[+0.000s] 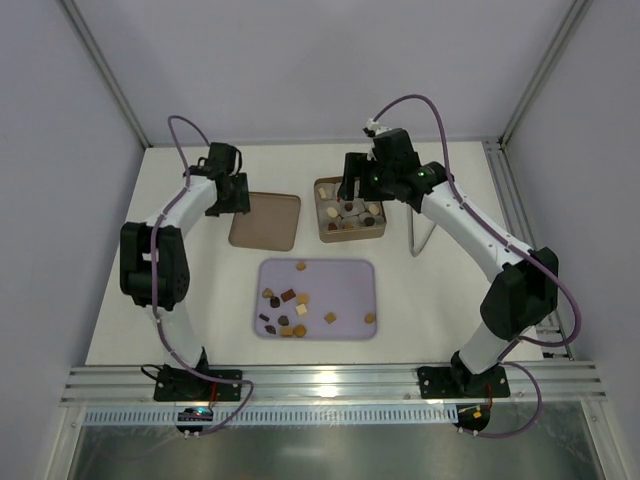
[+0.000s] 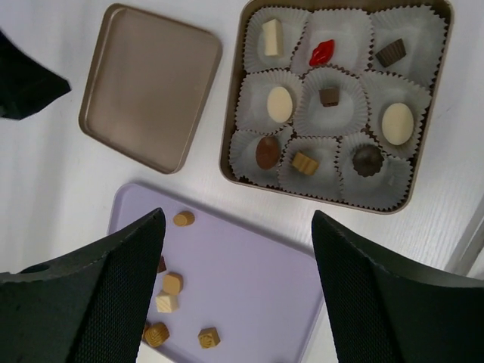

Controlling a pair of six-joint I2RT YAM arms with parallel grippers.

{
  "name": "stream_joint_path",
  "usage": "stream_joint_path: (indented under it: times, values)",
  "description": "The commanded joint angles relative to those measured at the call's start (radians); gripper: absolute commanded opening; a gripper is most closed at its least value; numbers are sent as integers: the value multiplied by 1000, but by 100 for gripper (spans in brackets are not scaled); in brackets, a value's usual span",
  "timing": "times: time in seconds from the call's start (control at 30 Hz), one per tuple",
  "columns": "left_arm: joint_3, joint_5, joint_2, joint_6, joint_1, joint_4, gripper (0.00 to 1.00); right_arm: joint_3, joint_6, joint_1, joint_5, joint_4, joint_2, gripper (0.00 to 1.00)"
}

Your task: Pack the chocolate

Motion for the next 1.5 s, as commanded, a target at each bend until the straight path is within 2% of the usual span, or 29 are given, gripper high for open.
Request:
stream_joint_path:
  times: [0.0, 0.07, 0.2, 0.5, 0.6, 0.63, 0.7, 0.8, 0.83, 0.9, 1.1, 1.23, 1.27, 1.47]
  values:
    - [89, 54, 98, 68, -1, 57, 67, 46, 5, 33, -35, 52, 13, 77]
    - [113, 54, 138, 78, 9, 57, 63, 55, 4, 42, -45, 49, 20, 74]
    - [144, 57, 204, 90, 48, 57, 63, 44, -5, 51, -45, 51, 27, 73]
    - [219, 276, 333, 145, 100, 54, 57, 51, -19, 53, -68, 60, 71, 72]
    - [230, 301, 362, 137, 109, 46, 49, 69, -24, 57, -83, 60, 97, 72]
    - [227, 309, 365, 136, 112, 46, 42, 75, -25, 62, -83, 58, 100, 72]
    - [224, 323, 379, 134, 114, 46, 35, 80, -30, 63, -89, 62, 114, 72]
    - [227, 316, 397, 130, 114, 46, 20, 97, -36, 65, -101, 55, 137, 72]
    - [227, 304, 400, 124, 112, 46, 10, 112, -39, 65, -106, 57, 143, 72]
    - [228, 298, 406, 116, 117, 43, 0, 129, -44, 68, -121, 52, 164, 72]
    - [233, 371, 365, 70, 149, 37, 0, 231, -53, 97, -160, 48, 252, 72]
    - [207, 489, 305, 18, 160, 49, 0, 322, -53, 103, -186, 25, 335, 71]
    - [201, 502, 295, 6, 193, 58, 0, 340, -53, 103, -184, 5, 355, 71]
    - [149, 545, 219, -50, 210, 74, 0, 442, -58, 105, -201, -20, 436, 71]
